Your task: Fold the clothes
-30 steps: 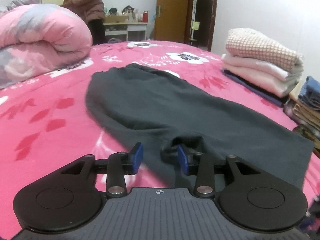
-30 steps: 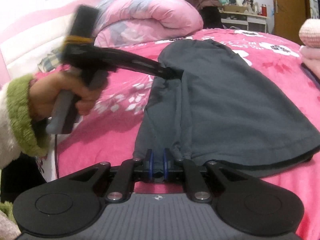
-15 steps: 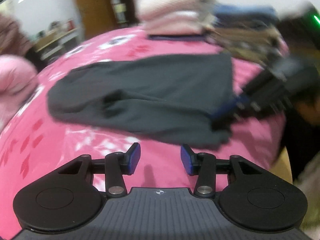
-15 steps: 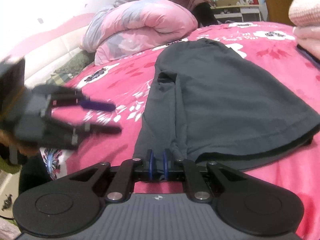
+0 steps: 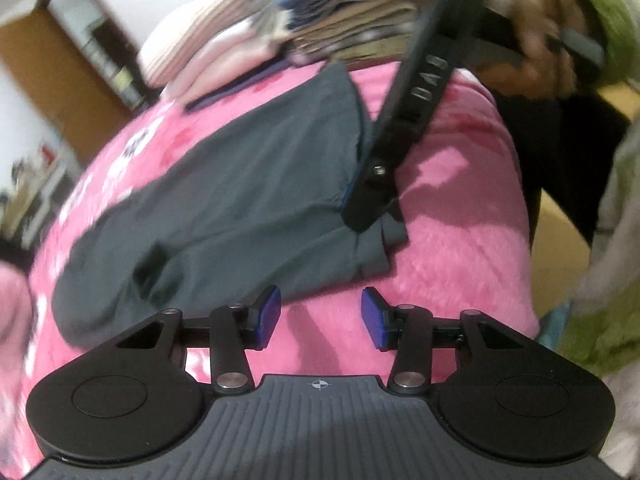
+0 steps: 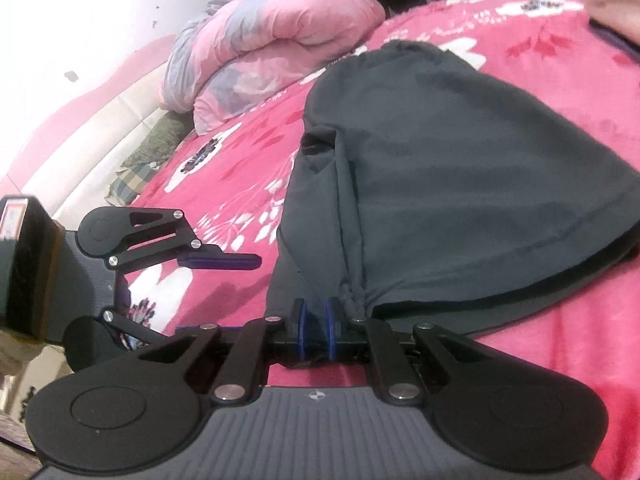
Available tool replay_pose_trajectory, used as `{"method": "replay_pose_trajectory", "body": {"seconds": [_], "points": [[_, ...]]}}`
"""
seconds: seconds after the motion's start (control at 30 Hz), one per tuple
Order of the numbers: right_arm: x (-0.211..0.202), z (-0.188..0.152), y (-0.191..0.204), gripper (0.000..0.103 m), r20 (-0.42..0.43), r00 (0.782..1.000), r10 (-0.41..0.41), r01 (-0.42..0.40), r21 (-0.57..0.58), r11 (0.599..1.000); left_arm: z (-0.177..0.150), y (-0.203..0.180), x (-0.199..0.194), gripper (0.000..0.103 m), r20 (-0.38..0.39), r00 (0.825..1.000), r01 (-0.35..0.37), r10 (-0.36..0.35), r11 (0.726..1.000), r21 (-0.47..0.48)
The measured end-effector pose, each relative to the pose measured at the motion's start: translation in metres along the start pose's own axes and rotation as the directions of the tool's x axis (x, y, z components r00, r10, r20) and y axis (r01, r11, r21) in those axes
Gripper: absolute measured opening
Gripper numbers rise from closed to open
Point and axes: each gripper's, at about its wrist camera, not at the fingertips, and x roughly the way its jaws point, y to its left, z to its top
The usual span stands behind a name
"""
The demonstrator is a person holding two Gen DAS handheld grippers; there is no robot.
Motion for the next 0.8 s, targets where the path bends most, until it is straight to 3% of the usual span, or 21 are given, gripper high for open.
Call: {"method": "replay_pose_trajectory", "body": {"seconds": [0.2,0.4,0.67,0.8], "points": [[0.002,0.007,-0.018,0.01,-0.042,0.996,0.075,-0.07,0.102,0.992,0.003,0.006,0.009,0.047,0.016,0.997,0.07,-0.073,0.99,0.122],[0.004,0.011,-0.032,0.01,-0.037,0.99,0.136,-0.127,0.183,0.975,0.012,0.016,0.021,0.047,0.027,0.985,0.163,-0.173,0.961,0.225],[-0.028,0.004,-0.044,0.013,0.106,0.988,0.111,-0.132,0.214,0.968,0.015,0.028,0.028,0.043,0.056,0.958,0.258,-0.28,0.933,0.252],[-0.05,-0.003,-0.055,0.017,0.182,0.98,0.08,-0.127,0.269,0.955,0.017,0.039,0.032,0.038,0.064,0.94,0.318,-0.336,0.927,0.198]]}}
